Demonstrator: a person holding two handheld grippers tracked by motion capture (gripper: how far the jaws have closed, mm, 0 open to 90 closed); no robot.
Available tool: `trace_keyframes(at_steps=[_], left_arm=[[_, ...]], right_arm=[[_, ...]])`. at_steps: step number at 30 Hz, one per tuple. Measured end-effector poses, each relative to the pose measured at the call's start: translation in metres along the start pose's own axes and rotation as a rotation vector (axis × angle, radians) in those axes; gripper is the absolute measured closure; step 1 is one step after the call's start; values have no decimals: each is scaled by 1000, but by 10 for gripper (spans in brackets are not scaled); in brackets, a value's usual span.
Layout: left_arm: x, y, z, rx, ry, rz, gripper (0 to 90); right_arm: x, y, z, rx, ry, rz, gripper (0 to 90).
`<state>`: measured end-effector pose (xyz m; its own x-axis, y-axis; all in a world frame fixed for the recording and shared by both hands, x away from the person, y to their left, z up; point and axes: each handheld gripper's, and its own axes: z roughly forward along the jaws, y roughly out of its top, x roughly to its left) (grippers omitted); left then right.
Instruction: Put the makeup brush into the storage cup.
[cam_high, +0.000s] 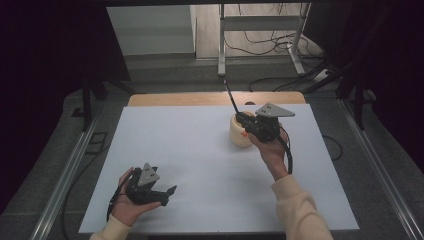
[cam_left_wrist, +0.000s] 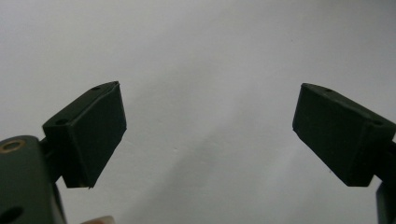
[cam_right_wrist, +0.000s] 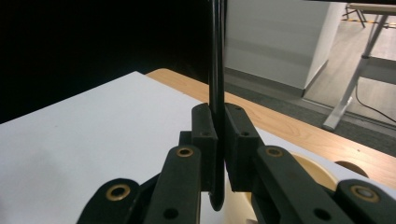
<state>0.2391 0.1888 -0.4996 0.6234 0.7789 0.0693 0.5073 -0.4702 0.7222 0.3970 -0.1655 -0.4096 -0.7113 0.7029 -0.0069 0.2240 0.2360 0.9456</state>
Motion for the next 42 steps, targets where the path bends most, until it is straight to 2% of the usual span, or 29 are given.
trace_keyframes(at_steps=[15, 24, 42], left_arm=[[1, -1, 0, 0, -9, -5, 105], [0, -1, 1, 2, -14, -6, 105], [2, -2, 2, 13, -18, -7, 105]], right_arm=[[-28, -13, 17, -19, -68, 71, 834], [-37, -14, 26, -22, -88, 81, 834], [-50, -32, 42, -9, -113, 120, 834]])
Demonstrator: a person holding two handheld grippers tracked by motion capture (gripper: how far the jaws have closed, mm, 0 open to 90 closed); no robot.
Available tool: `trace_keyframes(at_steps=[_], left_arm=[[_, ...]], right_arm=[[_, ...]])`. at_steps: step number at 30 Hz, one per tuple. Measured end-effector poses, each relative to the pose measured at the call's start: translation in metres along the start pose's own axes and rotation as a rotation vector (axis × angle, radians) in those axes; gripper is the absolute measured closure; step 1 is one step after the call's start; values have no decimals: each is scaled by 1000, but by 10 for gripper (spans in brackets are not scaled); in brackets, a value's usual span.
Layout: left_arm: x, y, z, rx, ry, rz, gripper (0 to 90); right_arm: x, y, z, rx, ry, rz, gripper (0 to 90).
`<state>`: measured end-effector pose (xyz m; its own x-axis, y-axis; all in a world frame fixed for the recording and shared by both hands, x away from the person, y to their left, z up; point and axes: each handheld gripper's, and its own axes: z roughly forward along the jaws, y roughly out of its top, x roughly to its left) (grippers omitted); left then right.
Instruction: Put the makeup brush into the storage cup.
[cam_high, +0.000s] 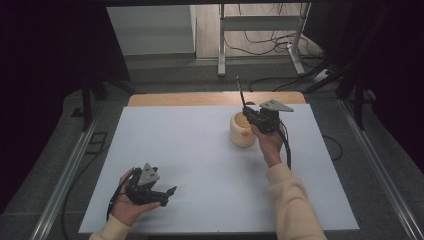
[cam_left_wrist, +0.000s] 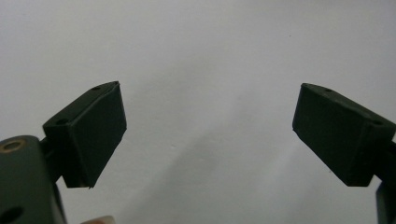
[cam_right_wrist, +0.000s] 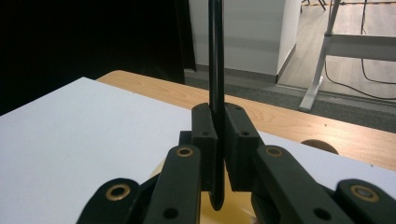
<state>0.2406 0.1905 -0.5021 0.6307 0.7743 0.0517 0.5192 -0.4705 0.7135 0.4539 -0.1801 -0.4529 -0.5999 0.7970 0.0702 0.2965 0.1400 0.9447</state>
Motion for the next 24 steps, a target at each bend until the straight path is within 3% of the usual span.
trace_keyframes(at_steps=[9, 15, 16, 18, 20, 21, 24], left_arm=[[0, 0, -1, -4, 3, -3, 106], [0, 0, 0, -1, 3, -7, 105], [1, -1, -1, 0, 3, -7, 105], [1, -1, -1, 1, 6, -5, 105], [1, -1, -1, 1, 6, -4, 105], [1, -1, -1, 1, 4, -5, 105], [1, 0, -1, 2, 4, -1, 105]], right_arm=[[-1, -4, 3, 6, 3, 8, 833], [0, -4, 3, 12, -5, -11, 814], [0, -8, 6, 15, 8, -30, 643], [0, -12, 8, 18, -22, -38, 408], [0, -13, 7, 13, -26, -28, 369], [-1, -14, 5, 2, -20, -14, 301], [-2, -13, 4, 4, -7, -10, 278]])
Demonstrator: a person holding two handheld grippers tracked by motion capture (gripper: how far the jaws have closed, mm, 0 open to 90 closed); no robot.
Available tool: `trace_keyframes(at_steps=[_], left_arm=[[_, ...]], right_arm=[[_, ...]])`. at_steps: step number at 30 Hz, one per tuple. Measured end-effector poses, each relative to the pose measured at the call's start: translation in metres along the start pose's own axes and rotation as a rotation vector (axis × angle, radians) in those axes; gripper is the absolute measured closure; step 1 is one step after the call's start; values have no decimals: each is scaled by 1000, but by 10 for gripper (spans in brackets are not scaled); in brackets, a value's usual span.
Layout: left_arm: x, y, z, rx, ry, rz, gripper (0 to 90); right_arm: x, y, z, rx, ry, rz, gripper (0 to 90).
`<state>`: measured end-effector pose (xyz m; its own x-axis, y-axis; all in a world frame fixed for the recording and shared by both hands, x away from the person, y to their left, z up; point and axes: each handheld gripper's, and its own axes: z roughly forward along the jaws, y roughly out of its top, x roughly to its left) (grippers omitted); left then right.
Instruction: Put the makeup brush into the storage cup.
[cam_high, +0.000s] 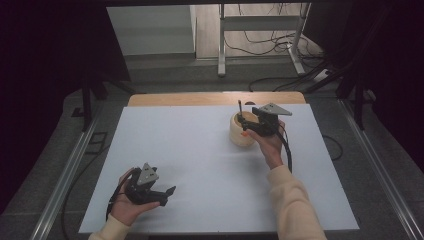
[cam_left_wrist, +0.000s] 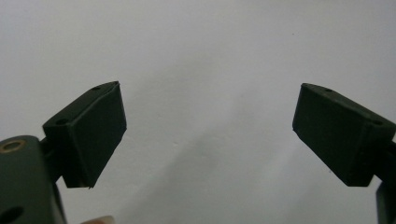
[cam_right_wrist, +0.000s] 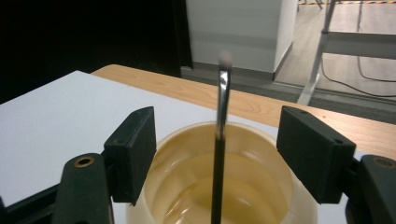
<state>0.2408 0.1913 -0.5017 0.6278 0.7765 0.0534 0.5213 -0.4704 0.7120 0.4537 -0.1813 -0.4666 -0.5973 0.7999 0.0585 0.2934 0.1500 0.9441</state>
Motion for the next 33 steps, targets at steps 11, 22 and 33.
trace_keyframes(at_steps=[11, 22, 33], left_arm=[[0, 0, -1, -1, 2, -2, 105], [1, 1, -1, -7, 0, -12, 105], [3, 0, 1, -6, 9, -20, 107]], right_arm=[[5, 3, -4, 22, 38, -5, 229], [15, 4, -11, 58, 84, -59, 136], [9, 2, -13, 83, 67, -46, 97]])
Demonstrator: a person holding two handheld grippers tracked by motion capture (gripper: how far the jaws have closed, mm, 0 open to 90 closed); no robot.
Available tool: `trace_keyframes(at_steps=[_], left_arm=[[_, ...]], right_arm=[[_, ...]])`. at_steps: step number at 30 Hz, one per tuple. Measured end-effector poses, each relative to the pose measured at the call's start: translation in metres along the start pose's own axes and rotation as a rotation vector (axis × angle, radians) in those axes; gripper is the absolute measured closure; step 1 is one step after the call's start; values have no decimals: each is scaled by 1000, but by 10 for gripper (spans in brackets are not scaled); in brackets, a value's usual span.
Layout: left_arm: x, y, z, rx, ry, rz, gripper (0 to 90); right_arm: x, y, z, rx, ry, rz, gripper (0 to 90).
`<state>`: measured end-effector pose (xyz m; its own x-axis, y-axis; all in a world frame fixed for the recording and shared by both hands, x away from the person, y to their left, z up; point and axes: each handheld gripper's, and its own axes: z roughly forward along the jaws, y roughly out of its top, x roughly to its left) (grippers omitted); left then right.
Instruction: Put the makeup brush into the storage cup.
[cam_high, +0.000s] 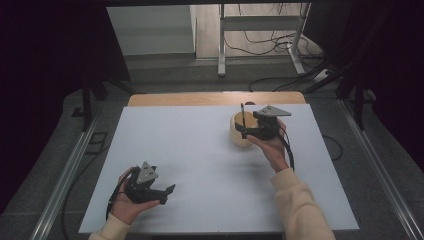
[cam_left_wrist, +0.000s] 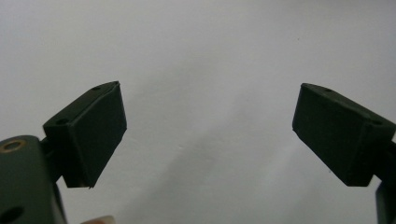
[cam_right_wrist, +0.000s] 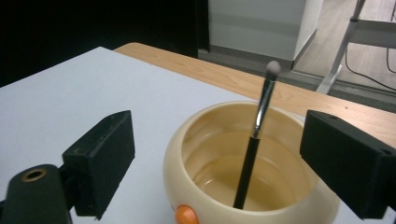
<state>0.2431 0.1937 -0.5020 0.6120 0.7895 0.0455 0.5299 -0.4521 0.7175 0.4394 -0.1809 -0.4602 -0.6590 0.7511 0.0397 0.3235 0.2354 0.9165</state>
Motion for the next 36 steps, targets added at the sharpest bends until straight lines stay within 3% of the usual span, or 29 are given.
trace_keyframes(at_steps=[5, 9, 17, 22, 36], left_arm=[[0, -1, -1, -3, 5, 1, 112], [-1, -2, -2, -8, 9, 5, 111], [1, -2, -2, -13, 15, 7, 111], [4, -2, -1, -12, 13, 5, 110], [7, -5, 0, -20, 24, 4, 110]], right_arm=[[4, 1, -7, -12, -28, 6, 105], [12, 0, -17, 0, -28, -26, 98], [18, -6, -36, 29, -5, -64, 82], [20, -12, -48, 33, 20, -51, 88], [32, -37, -88, 69, 65, -102, 82]])
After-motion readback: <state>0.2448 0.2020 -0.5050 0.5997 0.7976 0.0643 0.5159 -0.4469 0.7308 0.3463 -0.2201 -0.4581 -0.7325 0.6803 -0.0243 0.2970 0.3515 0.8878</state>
